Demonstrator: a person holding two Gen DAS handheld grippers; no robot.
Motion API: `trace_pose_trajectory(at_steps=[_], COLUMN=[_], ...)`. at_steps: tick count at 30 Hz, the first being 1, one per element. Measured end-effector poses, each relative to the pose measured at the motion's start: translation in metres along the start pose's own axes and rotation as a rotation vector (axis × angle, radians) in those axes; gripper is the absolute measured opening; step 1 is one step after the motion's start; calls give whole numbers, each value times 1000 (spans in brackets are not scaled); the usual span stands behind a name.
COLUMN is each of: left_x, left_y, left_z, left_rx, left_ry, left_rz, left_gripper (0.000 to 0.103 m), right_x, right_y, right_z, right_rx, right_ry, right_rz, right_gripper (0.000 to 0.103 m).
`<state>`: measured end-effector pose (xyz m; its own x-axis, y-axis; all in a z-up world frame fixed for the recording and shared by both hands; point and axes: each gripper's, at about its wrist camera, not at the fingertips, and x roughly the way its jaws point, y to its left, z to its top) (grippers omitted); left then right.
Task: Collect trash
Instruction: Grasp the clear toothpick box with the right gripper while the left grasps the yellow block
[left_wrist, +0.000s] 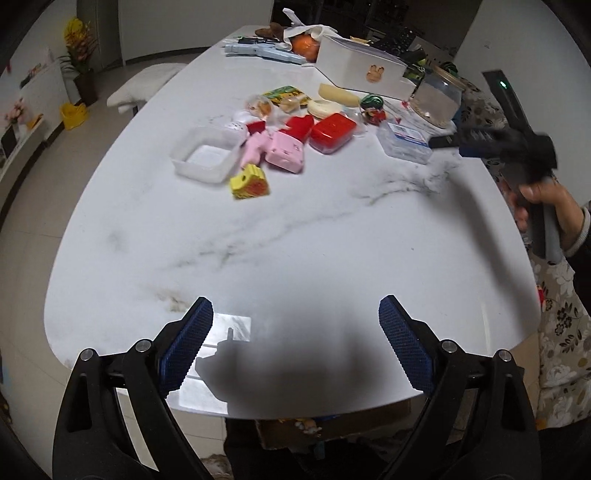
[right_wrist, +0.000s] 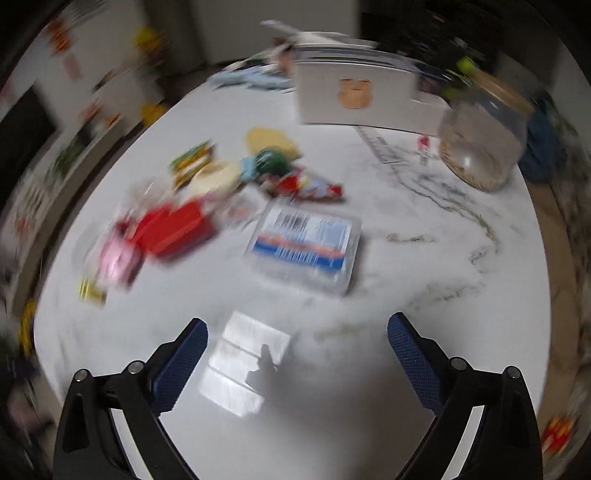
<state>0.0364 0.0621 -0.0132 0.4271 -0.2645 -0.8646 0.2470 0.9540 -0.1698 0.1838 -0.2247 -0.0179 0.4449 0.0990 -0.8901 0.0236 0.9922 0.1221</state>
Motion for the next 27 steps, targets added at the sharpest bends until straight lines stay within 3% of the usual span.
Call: trace_pose_trajectory(at_steps=[4, 8, 9, 11, 12, 13, 22, 25, 26, 27], left_x=[10, 20, 24, 35, 41, 46, 108, 110, 108, 107], left_y=[12, 20, 22, 27, 29, 31, 30, 22, 19, 18], left_z=[10, 20, 23, 32, 37, 41, 89, 94, 94, 95], left_rx=[24, 35, 34, 19, 4, -6, -55, -5, 3, 3], left_ry=[28, 31, 27, 20, 18, 16, 7, -62, -67, -59], left_rz=[-13, -3, 5, 24, 31, 34, 128, 193, 188, 171], left_gripper=[89, 89, 89, 89, 89, 89, 87, 64, 41, 39], right_x=[36, 72, 76, 77, 77, 73, 19, -3, -10, -17], right_y=[11, 13, 16, 17, 17, 18, -14, -21, -22, -22], right_z=[16, 23, 22, 19, 18, 15, -47, -73, -80, -87], right_rx=[111, 142, 125, 111, 102, 83, 153, 148, 141, 134], right_ry=[10, 75, 57, 25, 18, 14, 31, 27, 23, 18], right_rz=[-76, -134, -183, -167, -166, -151, -22, -7, -8, -9], right_gripper=[97, 97, 97, 96, 87, 85, 85, 85, 85, 85])
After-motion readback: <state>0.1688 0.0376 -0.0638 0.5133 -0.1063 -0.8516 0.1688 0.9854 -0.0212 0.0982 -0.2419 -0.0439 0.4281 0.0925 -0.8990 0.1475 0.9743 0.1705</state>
